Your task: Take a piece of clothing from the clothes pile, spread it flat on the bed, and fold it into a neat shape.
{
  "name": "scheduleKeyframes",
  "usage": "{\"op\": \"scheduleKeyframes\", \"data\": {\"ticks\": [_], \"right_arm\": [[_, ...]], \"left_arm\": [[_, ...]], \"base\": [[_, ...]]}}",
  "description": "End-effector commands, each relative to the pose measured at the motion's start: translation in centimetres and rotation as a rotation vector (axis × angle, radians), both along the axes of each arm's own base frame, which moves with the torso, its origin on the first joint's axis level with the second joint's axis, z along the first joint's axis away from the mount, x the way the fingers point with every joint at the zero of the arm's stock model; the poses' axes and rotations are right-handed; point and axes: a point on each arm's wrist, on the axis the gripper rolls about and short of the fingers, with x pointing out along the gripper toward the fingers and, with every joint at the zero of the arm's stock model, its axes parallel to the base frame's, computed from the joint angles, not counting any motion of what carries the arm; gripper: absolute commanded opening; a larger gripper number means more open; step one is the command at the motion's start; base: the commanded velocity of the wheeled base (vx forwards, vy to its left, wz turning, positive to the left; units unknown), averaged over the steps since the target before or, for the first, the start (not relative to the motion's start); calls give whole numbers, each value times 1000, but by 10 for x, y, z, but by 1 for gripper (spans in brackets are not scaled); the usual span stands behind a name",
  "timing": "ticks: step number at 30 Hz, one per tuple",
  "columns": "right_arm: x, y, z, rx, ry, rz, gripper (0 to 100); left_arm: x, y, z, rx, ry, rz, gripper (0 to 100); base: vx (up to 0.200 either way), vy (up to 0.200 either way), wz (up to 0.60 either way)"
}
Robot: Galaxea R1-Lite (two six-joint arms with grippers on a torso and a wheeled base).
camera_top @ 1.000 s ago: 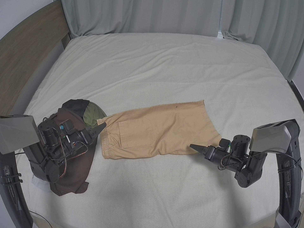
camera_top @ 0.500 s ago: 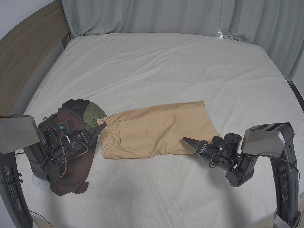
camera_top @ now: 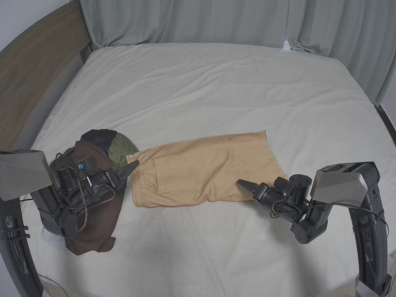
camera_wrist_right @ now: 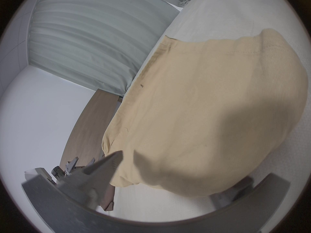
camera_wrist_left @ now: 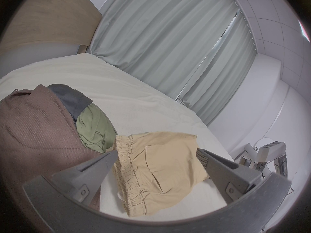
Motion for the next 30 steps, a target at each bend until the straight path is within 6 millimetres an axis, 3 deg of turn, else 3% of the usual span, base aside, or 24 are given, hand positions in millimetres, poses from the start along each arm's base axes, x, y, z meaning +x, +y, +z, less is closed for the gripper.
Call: {"op": "scheduleKeyframes", "data": {"ticks": [1, 15, 23, 30], "right_arm": [[-1, 0, -2, -1, 4, 2, 0], [-3, -2, -4, -17, 9, 1, 0], [-25, -13, 9, -97, 5, 15, 0], [-49, -22, 16, -156, 37, 23, 0]], "left_arm": [[0, 0, -1, 0, 2, 1, 100], [-2, -4, -6, -12, 33, -22, 100], [2, -14, -34, -39, 122, -55, 100], [1, -12, -32, -50, 120, -141, 100]], "base": [[0, 0, 0], [0, 0, 0], [0, 0, 0], [0, 0, 0]]}}
